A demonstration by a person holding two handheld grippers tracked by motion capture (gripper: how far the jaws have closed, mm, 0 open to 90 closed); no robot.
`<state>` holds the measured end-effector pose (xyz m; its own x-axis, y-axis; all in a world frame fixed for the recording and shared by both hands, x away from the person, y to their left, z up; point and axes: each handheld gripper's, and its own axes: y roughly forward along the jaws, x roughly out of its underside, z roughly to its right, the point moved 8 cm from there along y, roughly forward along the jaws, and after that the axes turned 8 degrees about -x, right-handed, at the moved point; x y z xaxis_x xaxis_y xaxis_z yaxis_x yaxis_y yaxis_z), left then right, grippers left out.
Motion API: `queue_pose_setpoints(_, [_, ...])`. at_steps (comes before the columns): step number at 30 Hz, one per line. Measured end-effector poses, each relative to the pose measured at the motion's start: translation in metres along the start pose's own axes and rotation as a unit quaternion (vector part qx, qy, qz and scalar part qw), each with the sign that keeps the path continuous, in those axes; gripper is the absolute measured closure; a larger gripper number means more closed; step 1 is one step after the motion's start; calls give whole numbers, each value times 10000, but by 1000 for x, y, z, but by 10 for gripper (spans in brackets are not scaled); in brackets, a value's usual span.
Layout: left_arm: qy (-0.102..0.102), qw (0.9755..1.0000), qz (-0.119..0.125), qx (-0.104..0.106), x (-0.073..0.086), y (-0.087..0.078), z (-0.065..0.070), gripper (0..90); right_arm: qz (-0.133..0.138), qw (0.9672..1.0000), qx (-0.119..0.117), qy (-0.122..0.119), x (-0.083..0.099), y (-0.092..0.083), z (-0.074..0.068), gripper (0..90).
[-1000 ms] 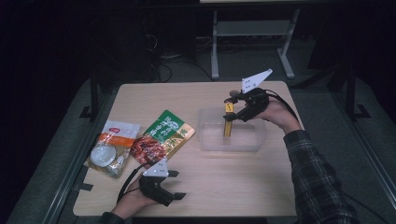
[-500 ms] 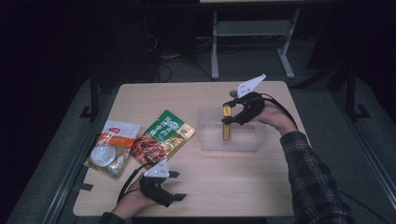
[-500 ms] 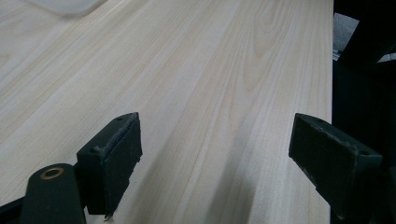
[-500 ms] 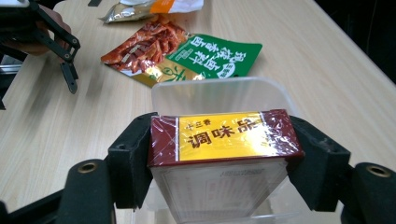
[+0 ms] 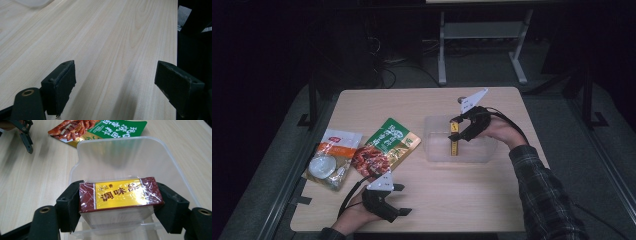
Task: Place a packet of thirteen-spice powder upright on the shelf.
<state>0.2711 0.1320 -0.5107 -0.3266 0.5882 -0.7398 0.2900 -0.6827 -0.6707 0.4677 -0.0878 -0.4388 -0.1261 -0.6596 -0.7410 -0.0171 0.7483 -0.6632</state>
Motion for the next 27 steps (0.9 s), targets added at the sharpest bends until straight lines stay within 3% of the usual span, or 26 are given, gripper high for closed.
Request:
queue_pose_setpoints(5, [13,10000,-9,12,0,0,0,165,137,9997,83,199,-1,-7,0,253])
queue_pose_setpoints(9, [15,10000,-75,-20,0,0,0,165,364,9982,240,414,-7,-25,-5,163])
queue_pose_setpoints(11, [48,9999,-87,-51,0,0,-2,164,367,9980,290,433,-8,-29,-6,163])
queue_pose_setpoints(12, [54,9999,-103,-78,0,-1,-3,164,461,9965,373,586,-10,-34,-10,173])
queue_pose_setpoints(14, [15,9999,-96,-109,0,-1,-3,164,536,9954,443,664,-11,-39,-14,173])
queue_pose_setpoints(19, [-31,9999,-64,-110,-2,-4,-5,162,315,9949,534,796,-11,-40,-23,152])
queue_pose_setpoints(21, [-187,9998,30,-62,-4,-5,-6,162,392,9933,675,849,-14,-43,-30,153])
queue_pose_setpoints(23, [-181,9998,1,-60,-3,-5,-6,159,459,9917,776,919,-15,-45,-35,152])
queue_pose_setpoints(27, [-193,9998,-32,-43,-2,-6,-7,155,279,9901,1057,878,-13,-46,-49,164])
